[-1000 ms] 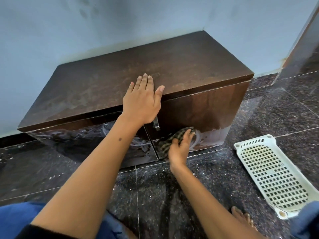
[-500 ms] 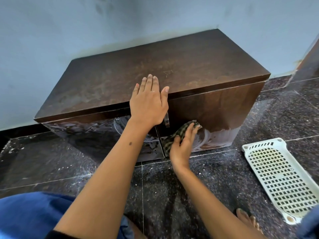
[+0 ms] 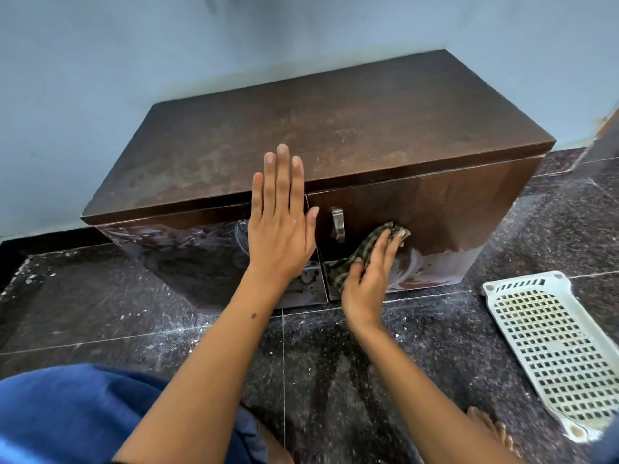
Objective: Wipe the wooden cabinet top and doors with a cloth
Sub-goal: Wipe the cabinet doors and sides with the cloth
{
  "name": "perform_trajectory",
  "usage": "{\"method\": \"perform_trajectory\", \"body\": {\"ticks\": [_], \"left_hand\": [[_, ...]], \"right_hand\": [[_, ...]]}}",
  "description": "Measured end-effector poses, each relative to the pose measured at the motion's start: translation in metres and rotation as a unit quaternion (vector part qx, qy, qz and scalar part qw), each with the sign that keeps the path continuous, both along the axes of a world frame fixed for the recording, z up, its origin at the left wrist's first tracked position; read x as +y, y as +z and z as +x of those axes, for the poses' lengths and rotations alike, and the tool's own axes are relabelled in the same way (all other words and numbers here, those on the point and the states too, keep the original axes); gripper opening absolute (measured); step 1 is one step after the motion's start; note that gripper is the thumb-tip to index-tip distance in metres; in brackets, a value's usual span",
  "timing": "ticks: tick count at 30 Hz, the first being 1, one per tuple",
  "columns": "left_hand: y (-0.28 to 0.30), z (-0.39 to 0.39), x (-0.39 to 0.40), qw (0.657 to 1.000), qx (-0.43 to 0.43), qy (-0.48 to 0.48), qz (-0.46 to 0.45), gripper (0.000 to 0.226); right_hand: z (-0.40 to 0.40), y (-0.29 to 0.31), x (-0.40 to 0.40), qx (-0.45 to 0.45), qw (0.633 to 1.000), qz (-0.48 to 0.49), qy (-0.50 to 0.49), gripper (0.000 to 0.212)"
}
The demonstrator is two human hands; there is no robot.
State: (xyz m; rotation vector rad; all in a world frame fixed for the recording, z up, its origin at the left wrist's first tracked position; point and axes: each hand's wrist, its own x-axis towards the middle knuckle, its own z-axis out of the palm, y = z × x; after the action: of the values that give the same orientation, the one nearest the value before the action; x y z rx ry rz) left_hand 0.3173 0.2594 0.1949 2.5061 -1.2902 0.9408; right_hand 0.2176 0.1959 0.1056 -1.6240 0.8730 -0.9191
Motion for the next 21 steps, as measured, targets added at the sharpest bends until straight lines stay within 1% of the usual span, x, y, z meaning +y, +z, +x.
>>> {"method": "perform_trajectory", "body": {"ticks": [1, 3, 5, 9, 11, 13, 14, 16, 17, 19, 21], "left_hand": [[-0.007, 0.001, 0.003, 1.0, -0.005, 0.001, -0.01, 0.068], [-0.023, 0.002, 0.009, 1.0, 0.0, 0.008, -0.018, 0.071], [-0.041, 0.001, 0.014, 1.0, 0.01, 0.018, -0.003, 0.072], [-0.071, -0.004, 0.018, 0.999, 0.011, 0.024, 0.036, 0.075], [-0.076, -0.004, 0.018, 0.999, 0.008, 0.017, 0.034, 0.074], [-0.078, 0.0, 0.02, 1.0, 0.011, 0.002, 0.024, 0.072], [-0.078, 0.002, 0.021, 1.0, 0.01, -0.006, 0.016, 0.071], [-0.08, 0.005, 0.024, 1.0, 0.011, -0.012, -0.002, 0.072], [-0.08, 0.006, 0.024, 1.0, 0.015, -0.011, -0.009, 0.074], [-0.08, 0.007, 0.022, 0.999, 0.02, -0.011, -0.022, 0.076], [-0.081, 0.007, 0.019, 0.999, 0.013, -0.017, -0.042, 0.078]], "right_hand": [[-0.002, -0.004, -0.001, 0.007, 1.0, -0.006, 0.004, 0.07], [-0.007, -0.009, -0.006, 0.033, 0.999, 0.019, -0.008, 0.07], [-0.009, -0.009, -0.009, 0.049, 0.998, 0.033, -0.03, 0.07], [0.0, -0.002, -0.001, 0.023, 0.998, -0.06, -0.009, 0.069], [0.002, -0.004, 0.008, 0.027, 0.997, -0.073, 0.019, 0.069], [-0.001, -0.011, 0.011, 0.038, 0.997, -0.05, 0.035, 0.07], [-0.003, -0.013, 0.008, 0.046, 0.998, -0.022, 0.029, 0.071], [-0.005, -0.013, -0.002, 0.064, 0.997, 0.033, -0.004, 0.07], [-0.004, -0.012, -0.006, 0.069, 0.997, 0.041, -0.02, 0.069], [-0.001, -0.008, -0.008, 0.058, 0.997, 0.02, -0.036, 0.069], [0.003, -0.005, -0.001, 0.039, 0.999, -0.022, -0.019, 0.071]]}}
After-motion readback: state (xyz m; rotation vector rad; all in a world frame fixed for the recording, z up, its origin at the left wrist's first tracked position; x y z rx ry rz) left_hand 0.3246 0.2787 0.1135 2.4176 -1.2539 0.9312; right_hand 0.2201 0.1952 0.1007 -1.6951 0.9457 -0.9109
